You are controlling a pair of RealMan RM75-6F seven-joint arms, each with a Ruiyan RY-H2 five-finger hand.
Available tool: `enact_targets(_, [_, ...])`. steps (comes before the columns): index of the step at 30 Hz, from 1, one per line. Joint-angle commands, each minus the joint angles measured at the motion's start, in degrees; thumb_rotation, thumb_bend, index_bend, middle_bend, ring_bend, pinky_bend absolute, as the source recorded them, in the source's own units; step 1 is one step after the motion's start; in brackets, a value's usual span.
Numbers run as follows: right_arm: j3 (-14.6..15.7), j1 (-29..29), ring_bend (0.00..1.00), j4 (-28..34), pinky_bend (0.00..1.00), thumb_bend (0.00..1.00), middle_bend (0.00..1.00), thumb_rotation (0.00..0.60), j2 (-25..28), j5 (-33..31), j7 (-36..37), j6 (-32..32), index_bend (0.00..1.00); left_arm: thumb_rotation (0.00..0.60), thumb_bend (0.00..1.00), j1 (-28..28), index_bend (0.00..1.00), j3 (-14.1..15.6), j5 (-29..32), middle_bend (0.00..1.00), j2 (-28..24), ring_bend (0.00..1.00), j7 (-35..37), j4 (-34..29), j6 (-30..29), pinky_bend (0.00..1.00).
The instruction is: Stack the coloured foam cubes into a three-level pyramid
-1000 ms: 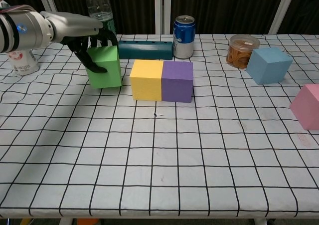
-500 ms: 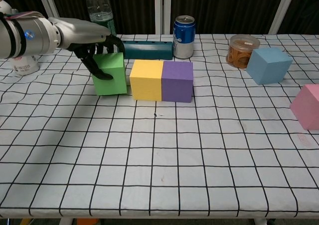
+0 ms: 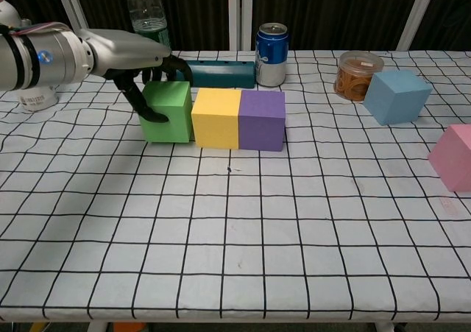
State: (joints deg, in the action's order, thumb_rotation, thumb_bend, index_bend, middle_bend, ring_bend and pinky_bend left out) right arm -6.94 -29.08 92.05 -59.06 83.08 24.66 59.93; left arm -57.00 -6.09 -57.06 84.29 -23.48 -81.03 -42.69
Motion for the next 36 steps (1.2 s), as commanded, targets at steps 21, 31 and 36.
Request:
enact_targets(21, [-0.33,-0.06,0.04,-0.17,0.0,0.18,0.22,0.6,-0.24,-0.64,-0.27,-0.37,0.0,0.486,0.25,-0.12,0.18,-0.04,-1.72,0.31,2.78,0.37,1.17,3.95,0.07,0.33])
enact_targets(31, [-0.28,0.13,0.04,-0.35,0.0,0.18,0.22,0.6,-0.2,-0.5,0.09,-0.27,0.0,0.481,0.25,-0.41,0.18,-0.2,-0.68,0.31,3.13,0.37,-0.41,3.36,-0.37,0.32])
enact_targets(36, [-0.26,0.17,0.04,-0.4,0.0,0.18,0.22,0.6,-0.18,-0.32,0.35,-0.18,0.0,0.483,0.25,-0.47,0.18,-0.02,-0.03,0.31,3.41,0.37,-1.36,3.16,-0.56,0.32])
